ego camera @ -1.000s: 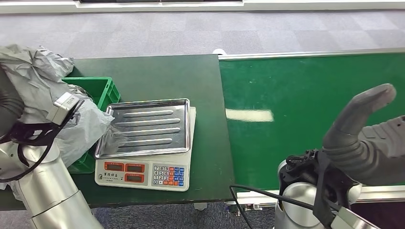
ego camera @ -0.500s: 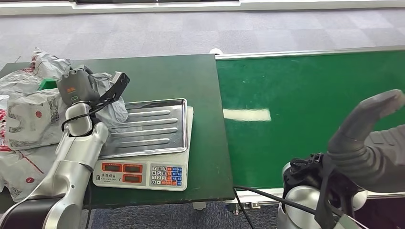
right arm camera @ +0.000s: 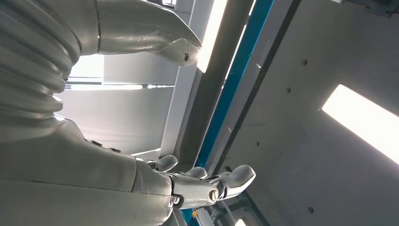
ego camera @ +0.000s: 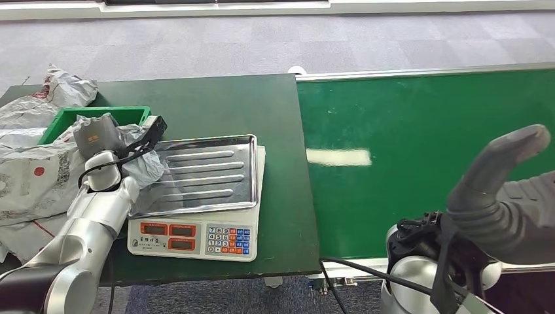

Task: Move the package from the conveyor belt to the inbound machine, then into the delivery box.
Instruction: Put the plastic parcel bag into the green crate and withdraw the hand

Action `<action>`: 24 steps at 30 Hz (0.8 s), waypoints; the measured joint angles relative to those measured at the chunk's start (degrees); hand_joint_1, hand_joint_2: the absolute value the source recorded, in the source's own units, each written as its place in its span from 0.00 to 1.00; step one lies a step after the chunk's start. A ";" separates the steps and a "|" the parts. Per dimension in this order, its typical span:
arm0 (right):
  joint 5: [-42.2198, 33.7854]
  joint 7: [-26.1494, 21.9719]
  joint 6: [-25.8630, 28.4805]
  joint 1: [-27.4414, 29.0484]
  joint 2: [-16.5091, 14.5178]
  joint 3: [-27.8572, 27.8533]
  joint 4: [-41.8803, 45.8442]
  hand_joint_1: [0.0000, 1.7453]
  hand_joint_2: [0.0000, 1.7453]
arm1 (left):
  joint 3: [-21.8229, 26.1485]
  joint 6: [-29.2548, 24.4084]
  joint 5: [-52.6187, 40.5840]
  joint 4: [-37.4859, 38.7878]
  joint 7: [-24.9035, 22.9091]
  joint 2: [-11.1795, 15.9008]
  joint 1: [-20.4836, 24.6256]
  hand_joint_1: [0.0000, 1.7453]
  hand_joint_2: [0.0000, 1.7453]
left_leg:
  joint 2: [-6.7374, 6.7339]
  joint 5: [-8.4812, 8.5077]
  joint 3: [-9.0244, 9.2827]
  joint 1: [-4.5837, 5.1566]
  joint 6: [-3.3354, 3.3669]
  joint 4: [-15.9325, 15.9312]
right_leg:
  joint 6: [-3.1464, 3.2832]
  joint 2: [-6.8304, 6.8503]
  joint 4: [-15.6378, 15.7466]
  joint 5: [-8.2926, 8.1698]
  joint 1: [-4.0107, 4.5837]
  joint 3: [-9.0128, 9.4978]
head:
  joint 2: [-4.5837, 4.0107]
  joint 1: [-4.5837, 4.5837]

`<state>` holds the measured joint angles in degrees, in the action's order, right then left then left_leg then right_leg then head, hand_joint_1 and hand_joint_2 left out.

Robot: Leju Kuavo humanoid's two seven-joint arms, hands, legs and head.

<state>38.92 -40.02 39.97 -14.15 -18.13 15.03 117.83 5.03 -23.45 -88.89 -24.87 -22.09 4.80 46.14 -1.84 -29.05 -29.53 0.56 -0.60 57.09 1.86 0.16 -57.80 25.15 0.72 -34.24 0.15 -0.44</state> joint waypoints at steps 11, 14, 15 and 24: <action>0.57 0.00 -0.01 1.04 0.32 0.27 0.00 0.00 1.00 | 4.88 -11.21 2.51 2.73 -2.41 1.04 -0.09 0.00 0.00 | 0.04 0.00 -0.03 -0.01 0.00 -0.01 | 0.01 0.02 0.00 0.00 0.03 -0.02 | 0.00 -0.01; 0.67 0.00 -0.01 1.04 0.32 0.27 0.00 0.00 1.00 | 6.18 -12.20 2.73 2.80 -1.81 1.04 -0.12 0.00 0.00 | 0.04 0.01 -0.03 -0.01 0.00 -0.01 | 0.00 0.03 0.00 0.00 0.02 -0.02 | 0.00 -0.02; 0.68 0.00 -0.01 1.04 0.32 0.27 0.00 0.00 1.00 | 6.43 -12.21 2.73 2.84 -1.76 1.04 -0.13 0.00 0.00 | 0.04 0.01 -0.03 -0.01 0.00 -0.01 | 0.00 0.03 0.00 0.00 0.02 -0.02 | 0.00 -0.01; 0.46 0.00 -0.01 1.44 0.35 0.00 -0.03 0.00 1.00 | 18.91 -16.58 26.64 -12.67 37.34 -5.52 -3.00 0.00 0.00 | 0.10 0.01 -0.15 0.02 0.01 0.03 | 0.00 0.06 0.00 0.00 -0.01 -0.12 | 0.00 0.00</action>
<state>39.38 -40.02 39.95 -12.71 -17.78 15.03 117.80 23.95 -40.04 -62.25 -37.54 15.24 -0.73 43.13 -1.74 -29.04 -29.68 0.58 -0.59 57.12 1.86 0.22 -57.80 25.14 0.71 -34.35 0.15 -0.44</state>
